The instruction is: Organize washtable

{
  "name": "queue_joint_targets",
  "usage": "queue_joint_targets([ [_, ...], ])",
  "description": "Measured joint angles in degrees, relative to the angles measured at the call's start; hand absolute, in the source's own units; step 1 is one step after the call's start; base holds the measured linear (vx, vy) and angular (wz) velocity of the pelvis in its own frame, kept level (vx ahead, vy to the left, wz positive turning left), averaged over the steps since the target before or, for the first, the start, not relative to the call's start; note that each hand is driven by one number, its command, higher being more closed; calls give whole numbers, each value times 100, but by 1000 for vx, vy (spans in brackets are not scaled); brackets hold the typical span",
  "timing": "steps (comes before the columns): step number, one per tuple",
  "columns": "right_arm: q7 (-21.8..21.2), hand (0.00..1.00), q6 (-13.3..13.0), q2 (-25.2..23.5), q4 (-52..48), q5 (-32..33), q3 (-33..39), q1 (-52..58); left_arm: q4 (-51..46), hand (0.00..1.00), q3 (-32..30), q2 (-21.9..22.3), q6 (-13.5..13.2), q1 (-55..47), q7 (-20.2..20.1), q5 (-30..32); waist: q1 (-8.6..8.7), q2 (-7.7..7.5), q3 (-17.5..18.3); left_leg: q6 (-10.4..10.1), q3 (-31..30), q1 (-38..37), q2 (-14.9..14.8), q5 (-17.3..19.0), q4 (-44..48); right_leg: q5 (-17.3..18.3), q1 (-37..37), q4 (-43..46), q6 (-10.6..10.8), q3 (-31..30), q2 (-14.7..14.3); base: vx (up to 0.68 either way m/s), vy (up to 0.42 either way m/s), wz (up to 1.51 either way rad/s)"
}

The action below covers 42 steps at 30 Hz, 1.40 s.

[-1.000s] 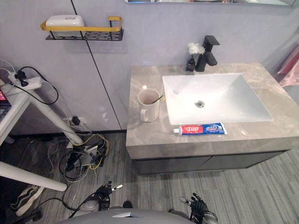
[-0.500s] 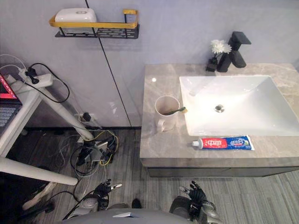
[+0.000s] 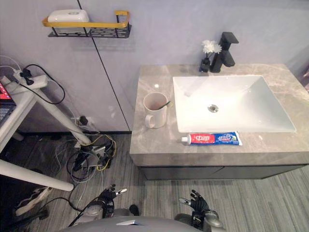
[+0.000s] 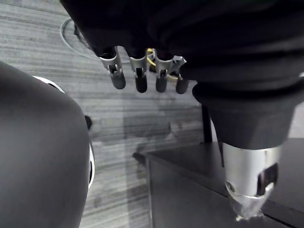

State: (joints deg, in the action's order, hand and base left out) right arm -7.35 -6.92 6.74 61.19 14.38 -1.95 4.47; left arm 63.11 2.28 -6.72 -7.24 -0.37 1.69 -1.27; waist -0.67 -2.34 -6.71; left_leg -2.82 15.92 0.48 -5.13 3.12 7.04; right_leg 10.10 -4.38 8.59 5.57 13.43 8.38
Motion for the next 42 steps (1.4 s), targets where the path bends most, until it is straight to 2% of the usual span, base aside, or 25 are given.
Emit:
queue_joint_targets([
  [3, 19, 0, 9, -78, 194, -215, 206, -28, 202, 0, 121, -18, 6, 22, -55, 0, 4, -18, 131, 48, -52, -389, 216, -444, -812, -271, -274, -475, 81, 128, 23, 4, 80, 17],
  [6, 23, 0, 11, -94, 221, -264, 242, -30, 206, 0, 120, -18, 20, 10, -91, -1, 1, -25, 167, 60, -49, -476, 269, -576, -1073, -333, -299, -600, 92, 141, 22, 36, 22, 1],
  [17, 64, 0, 116, -120, 447, -452, 801, -88, 266, 0, -80, 24, 32, -16, -108, -108, 13, 20, 188, 59, -171, -581, 374, -630, -1246, -341, -489, -766, 107, 284, 50, 37, -10, 6],
  [21, 81, 0, 113, -119, 479, -449, 962, -86, 397, 0, -351, 88, 25, -84, -63, -765, 20, 98, 234, 59, -185, -584, 376, -630, -1282, -341, -505, -774, 107, 298, 48, 3, -3, 1],
  [23, 122, 0, 98, -120, 481, -438, 982, -85, 362, 0, -487, 114, -37, -163, -10, -1392, 23, 114, 245, 59, -196, -586, 376, -630, -1301, -340, -511, -775, 107, 307, 47, 0, 0, 0],
  [24, 147, 0, 90, -122, 483, -433, 1006, -80, 242, 0, -676, 154, -69, -225, 32, -2073, 21, 115, 245, 59, -207, -584, 376, -630, -1302, -340, -516, -777, 107, 317, 47, -18, 7, 4],
  [25, 178, 0, 85, -124, 484, -432, 1024, -67, -55, 0, -946, 237, -70, -345, 78, -2440, 16, 108, 246, 59, -213, -576, 377, -630, -1302, -341, -514, -782, 106, 323, 47, -21, 12, 8],
  [26, 238, 0, 74, -130, 475, -433, 1072, -37, -888, 0, -1258, 387, -253, -619, 252, -3038, -6, 92, 251, 59, -229, -558, 379, -631, -1302, -341, -512, -788, 106, 333, 48, -12, 11, 7],
  [28, 258, 0, 62, -126, 464, -434, 1079, -6, -1605, 0, -1440, 467, -342, -793, 359, -3207, -41, 84, 257, 59, -234, -548, 381, -631, -1302, -341, -510, -795, 106, 339, 48, -4, 4, 3],
  [29, 261, 0, 18, -123, 453, -435, 1079, 38, -2540, 0, -1706, 524, -441, -897, 503, -3158, -113, 76, 267, 61, -241, -517, 379, -633, -1302, -342, -481, -798, 105, 349, 44, 0, 0, 0],
  [33, 253, 0, -7, -112, 446, -438, 1063, 63, -4456, 0, -2270, 548, -694, -825, 938, -2714, -154, 77, 272, 64, -360, -480, 398, -645, -1301, -342, -518, -831, 103, 476, 46, 15, -15, 14],
  [35, 228, 0, -9, -110, 460, -432, 1064, 92, -5443, 0, -2324, 550, -729, -799, 1191, -2154, -162, 66, 289, 57, -393, -471, 403, -651, -1243, -348, -558, -878, 98, 491, 42, 43, -23, 11],
  [36, 218, 0, -17, -110, 459, -427, 1080, 117, -6174, 0, -2257, 556, -751, -785, 1358, -1642, -190, 64, 299, 40, -418, -448, 401, -664, -1239, -352, -566, -888, 94, 502, 36, 42, -31, 13],
  [37, 204, 0, -20, -107, 460, -424, 1109, 126, -6893, 0, -2102, 552, -769, -713, 1475, -1210, -192, 62, 301, 16, -455, -406, 399, -691, -1238, -357, -562, -889, 87, 540, 30, 21, -30, 17],
  [38, 183, 0, -23, -102, 461, -421, 1128, 130, -7223, 0, -1978, 549, -781, -626, 1525, -1003, -194, 63, 302, 12, -482, -382, 398, -712, -1237, -363, -557, -890, 79, 565, 25, -4, -21, 25],
  [40, 106, 0, -22, -96, 474, -425, 1196, 147, -8208, 0, -1169, 351, -919, -201, 1625, -184, -211, 80, 313, 10, -524, -365, 379, -731, -1237, -381, -564, -890, 56, 608, 3, -21, -8, 13],
  [41, 95, 0, -23, -95, 471, -426, 1209, 157, -8395, 0, -927, 255, -924, -92, 1646, -6, -210, 88, 322, 10, -519, -370, 377, -731, -1237, -382, -566, -889, 54, 601, 2, -28, 3, -6],
  [42, 78, 0, -28, -79, 469, -426, 1251, 182, -8679, 0, -452, 63, -932, 148, 1638, 479, -193, 119, 352, 10, -517, -373, 376, -731, -1237, -389, -560, -885, 46, 590, 4, -27, 17, -8],
])
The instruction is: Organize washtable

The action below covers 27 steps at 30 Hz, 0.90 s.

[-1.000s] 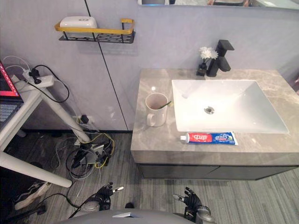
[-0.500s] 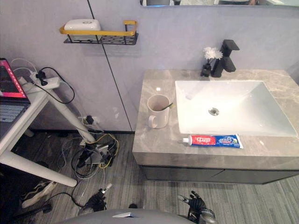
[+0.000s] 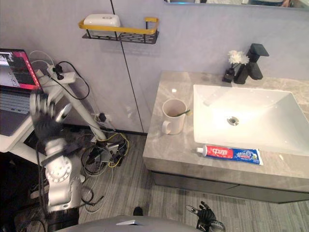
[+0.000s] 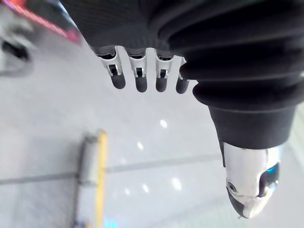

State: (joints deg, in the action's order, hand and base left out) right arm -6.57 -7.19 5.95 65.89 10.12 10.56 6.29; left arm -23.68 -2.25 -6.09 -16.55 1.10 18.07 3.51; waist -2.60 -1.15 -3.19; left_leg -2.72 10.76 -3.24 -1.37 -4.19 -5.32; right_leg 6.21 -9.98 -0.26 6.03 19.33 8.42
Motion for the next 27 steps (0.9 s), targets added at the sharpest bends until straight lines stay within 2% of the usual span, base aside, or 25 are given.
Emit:
queue_joint_targets([
  [1, -35, 0, 3, 28, 2, -2, 45, 17, -223, 0, 524, -192, -9, 236, -52, 276, 29, 37, 33, 0, 13, -4, 1, 1, 0, -8, 11, 12, 0, -20, 7, -27, 26, -8],
  [2, -39, 0, 3, 29, 3, -3, 73, 27, -307, 0, 765, -270, -12, 349, -98, 381, 40, 54, 46, 0, 26, -10, 1, 1, 0, -8, 22, 32, 0, -38, 10, -29, 37, -15],
  [4, -90, 0, 21, 91, 7, -8, 94, 55, -437, 0, 1611, -482, -30, 747, -433, 834, 46, 117, 124, 2, 131, -14, -15, 5, -2, -7, 100, 102, -1, -146, 17, -33, 35, -20],
  [8, -116, 0, 34, 154, 10, -8, 91, 118, -348, 0, 2819, -766, -13, 1538, -1044, 1310, 79, 156, 166, 4, 146, -30, -27, 6, -12, -6, 102, 135, -2, -146, 14, -39, 21, -2],
  [11, -147, 0, 41, 208, 102, -8, 75, 116, 33, 0, 3463, -747, 2, 2170, -1377, 1423, 112, 174, 193, 10, 157, 3, -29, 1, -63, -4, 188, 172, -1, -153, 19, -39, 21, -1],
  [13, -149, 0, 66, 238, 123, -9, 66, 119, 371, 0, 3754, -663, 37, 2468, -1527, 1608, 220, 171, 196, 33, 161, 6, -27, -15, -64, -5, 192, 171, 1, -153, 23, 0, 0, 0],
  [16, -148, 0, 147, 241, 125, -9, 61, 201, 788, 0, 4094, -411, 76, 2853, -1652, 1765, 271, 167, 199, 47, 199, 35, -28, -27, -60, -9, 209, 169, 5, -178, 22, 19, -6, -4],
  [20, -146, 0, 159, 244, 151, -10, 58, 219, 1441, 0, 4475, -106, 139, 3353, -1726, 1862, 358, 181, 227, 50, 295, 94, -34, -31, -7, -32, 311, 167, 10, -295, 16, 28, -5, -11],
  [22, -142, 0, 159, 241, 145, -9, 58, 222, 1894, 0, 4705, 74, 272, 3596, -1756, 2067, 401, 172, 232, 50, 305, 109, -34, -30, -6, -34, 344, 170, 10, -324, 19, 16, -5, -8],
  [27, -111, 0, 162, 226, 101, -9, 57, 223, 2328, 0, 4957, 217, 304, 3774, -1782, 2274, 484, 151, 229, 50, 342, 177, -46, -30, -6, -50, 442, 177, 5, -364, 13, -1, 2, -5],
])
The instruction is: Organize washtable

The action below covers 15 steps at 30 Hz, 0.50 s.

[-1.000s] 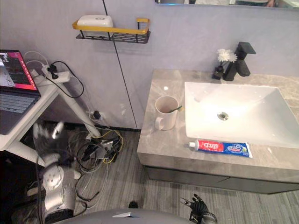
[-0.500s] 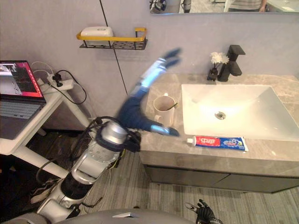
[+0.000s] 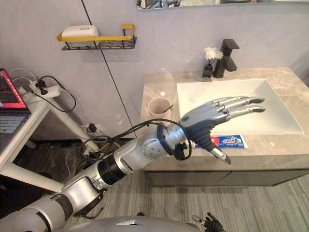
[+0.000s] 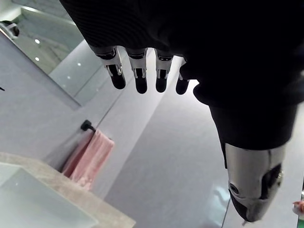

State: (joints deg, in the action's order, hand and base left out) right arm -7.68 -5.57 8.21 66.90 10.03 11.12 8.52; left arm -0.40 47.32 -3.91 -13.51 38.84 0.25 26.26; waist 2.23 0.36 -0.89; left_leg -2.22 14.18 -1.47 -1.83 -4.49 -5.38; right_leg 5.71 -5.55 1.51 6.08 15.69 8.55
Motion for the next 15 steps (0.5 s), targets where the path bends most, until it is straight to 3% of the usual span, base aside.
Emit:
queue_joint_targets([
  [4, 45, 0, 5, -24, -186, 1, -1, 48, 565, 0, 93, 145, 161, 225, -97, 2, 66, -25, 1, 0, 104, 33, -9, 0, 0, -48, 92, -3, 3, -102, 5, -9, 18, -14],
  [15, 104, 0, 7, -28, -208, 0, -2, 61, 1826, 0, 289, 484, 280, 380, -201, 1, 211, -26, 1, 2, 246, 48, -17, -1, -3, -108, 193, -7, 28, -249, 10, -10, 11, -7],
])
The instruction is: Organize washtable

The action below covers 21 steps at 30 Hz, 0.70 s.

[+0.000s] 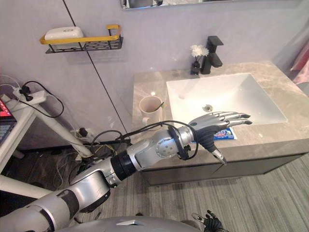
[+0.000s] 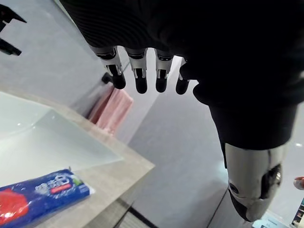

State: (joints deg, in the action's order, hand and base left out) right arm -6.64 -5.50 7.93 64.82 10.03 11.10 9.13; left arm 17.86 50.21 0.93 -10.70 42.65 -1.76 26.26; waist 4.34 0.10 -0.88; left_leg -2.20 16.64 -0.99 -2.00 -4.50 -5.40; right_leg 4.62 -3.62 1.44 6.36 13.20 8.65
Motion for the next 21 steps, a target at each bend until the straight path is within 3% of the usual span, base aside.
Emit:
queue_joint_targets([
  [9, 40, 0, 83, -67, -191, -1, 10, -79, 977, 0, -33, -43, 231, 16, 10, -1, 123, -33, -27, 3, 47, -9, -24, -4, -9, -129, -63, -229, 6, 8, -40, -2, -1, -2],
  [21, 57, 0, 82, -218, -230, 4, 19, -199, 1160, 0, -133, -200, 386, -71, 117, -9, 156, -196, -247, -31, 137, -37, -26, 23, -56, -184, -156, -415, 30, -1, -48, -1, -2, -1],
])
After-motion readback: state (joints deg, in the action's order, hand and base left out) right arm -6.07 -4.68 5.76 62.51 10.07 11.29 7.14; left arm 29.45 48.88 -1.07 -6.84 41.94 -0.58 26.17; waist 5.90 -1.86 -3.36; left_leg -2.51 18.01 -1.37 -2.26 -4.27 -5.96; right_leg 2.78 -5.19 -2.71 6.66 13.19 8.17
